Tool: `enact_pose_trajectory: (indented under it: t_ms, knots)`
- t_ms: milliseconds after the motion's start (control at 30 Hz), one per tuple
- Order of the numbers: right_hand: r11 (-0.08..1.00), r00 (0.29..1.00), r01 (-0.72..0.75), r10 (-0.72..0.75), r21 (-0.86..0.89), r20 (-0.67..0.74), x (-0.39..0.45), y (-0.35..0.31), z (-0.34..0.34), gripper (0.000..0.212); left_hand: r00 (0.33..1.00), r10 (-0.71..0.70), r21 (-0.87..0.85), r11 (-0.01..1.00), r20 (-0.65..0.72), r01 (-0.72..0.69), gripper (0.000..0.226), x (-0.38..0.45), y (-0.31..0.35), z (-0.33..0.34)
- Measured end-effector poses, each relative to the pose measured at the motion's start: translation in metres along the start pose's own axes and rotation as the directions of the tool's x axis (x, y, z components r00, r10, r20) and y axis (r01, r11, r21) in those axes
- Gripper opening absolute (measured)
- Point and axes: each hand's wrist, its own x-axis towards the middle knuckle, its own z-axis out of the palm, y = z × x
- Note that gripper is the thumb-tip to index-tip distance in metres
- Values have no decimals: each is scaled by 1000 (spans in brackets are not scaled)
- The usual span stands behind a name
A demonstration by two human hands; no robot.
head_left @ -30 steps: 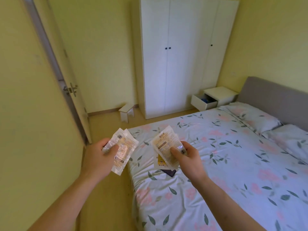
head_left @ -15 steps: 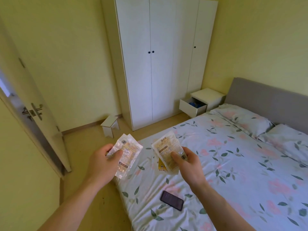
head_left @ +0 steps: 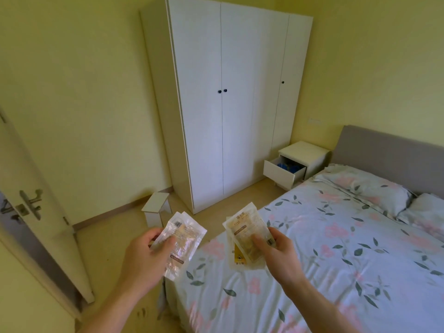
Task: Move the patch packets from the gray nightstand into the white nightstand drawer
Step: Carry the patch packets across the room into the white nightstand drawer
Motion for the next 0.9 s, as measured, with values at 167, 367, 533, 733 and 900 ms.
enact_pose_trajectory:
  t_ms: [167,367,533,733,900]
  knots:
    - [1000,995,-5,4,-12,-102,43,-16,63,11,997,-1,12,1000,80,0,9,99,-26,-47]
    - [998,980,-44,52,42,-194,108,-20,104,13,976,67,-37,997,207,-61,8,208,-38,-47]
    - [996,962,-71,83,57,-260,191,-5,142,13,963,74,-25,997,259,-70,10,310,-55,-43]
    - [985,955,-151,168,89,-246,306,5,212,15,961,3,18,1000,276,-8,10,438,-79,-51]
    - [983,966,-165,177,76,-188,405,-15,275,14,967,-27,-11,999,252,31,10,537,-102,-75]
